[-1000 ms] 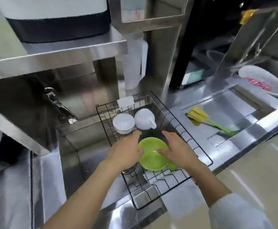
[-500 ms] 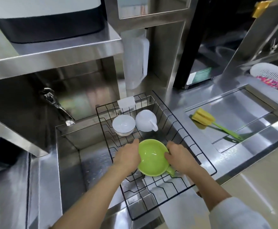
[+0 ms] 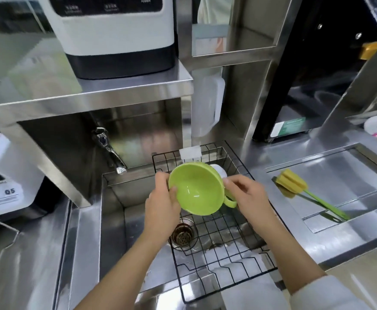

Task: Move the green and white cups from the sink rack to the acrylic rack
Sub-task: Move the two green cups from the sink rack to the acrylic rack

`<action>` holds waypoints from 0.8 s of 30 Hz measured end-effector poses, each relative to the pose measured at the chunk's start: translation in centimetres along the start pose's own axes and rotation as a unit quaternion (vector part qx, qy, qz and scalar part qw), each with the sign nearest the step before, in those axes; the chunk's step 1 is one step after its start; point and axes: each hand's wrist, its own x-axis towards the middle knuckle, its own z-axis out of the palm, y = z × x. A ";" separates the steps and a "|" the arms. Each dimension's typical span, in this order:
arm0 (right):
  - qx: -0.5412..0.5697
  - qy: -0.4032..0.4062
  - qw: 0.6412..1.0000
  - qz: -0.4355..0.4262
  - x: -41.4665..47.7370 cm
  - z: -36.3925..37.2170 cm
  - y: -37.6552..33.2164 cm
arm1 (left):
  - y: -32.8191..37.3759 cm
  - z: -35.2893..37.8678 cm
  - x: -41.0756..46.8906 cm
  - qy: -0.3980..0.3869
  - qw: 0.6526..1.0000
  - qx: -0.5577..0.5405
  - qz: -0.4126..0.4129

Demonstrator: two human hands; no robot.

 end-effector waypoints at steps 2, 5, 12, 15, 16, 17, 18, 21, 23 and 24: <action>0.059 -0.054 0.994 0.074 0.0 0.9 -0.5 | 0.2 -1.3 -0.3 0.050 0.998 -0.025 -0.003; 0.177 -0.154 0.962 0.142 -0.1 2.3 -1.8 | 0.3 -3.7 -0.7 0.091 0.995 -0.029 0.012; 0.224 -0.170 0.954 0.101 -1.5 8.6 -6.1 | -0.6 -12.4 -1.5 0.077 0.984 -0.148 -0.058; 0.200 -0.172 0.964 0.035 -2.6 11.7 -8.5 | -1.0 -17.0 -2.2 0.034 0.948 -0.290 -0.123; 0.188 -0.178 0.966 0.011 -3.0 12.7 -9.3 | -1.2 -18.7 -2.4 0.022 0.931 -0.331 -0.152; 0.173 -0.187 0.967 -0.012 -3.5 13.7 -10.2 | -1.4 -20.4 -2.5 0.020 0.918 -0.357 -0.170; 0.158 -0.201 0.966 -0.034 -4.0 14.8 -11.0 | -1.7 -22.0 -2.7 0.026 0.916 -0.361 -0.175; 0.132 -0.267 0.949 -0.098 -5.3 18.3 -13.1 | -2.4 -26.2 -3.7 0.040 0.938 -0.313 -0.141; 0.117 -0.315 0.931 -0.141 -5.9 20.9 -14.4 | -3.0 -28.7 -4.5 0.075 0.943 -0.302 -0.119; 0.110 -0.332 0.923 -0.158 -6.0 22.2 -14.9 | -3.6 -30.1 -4.9 0.091 0.942 -0.300 -0.122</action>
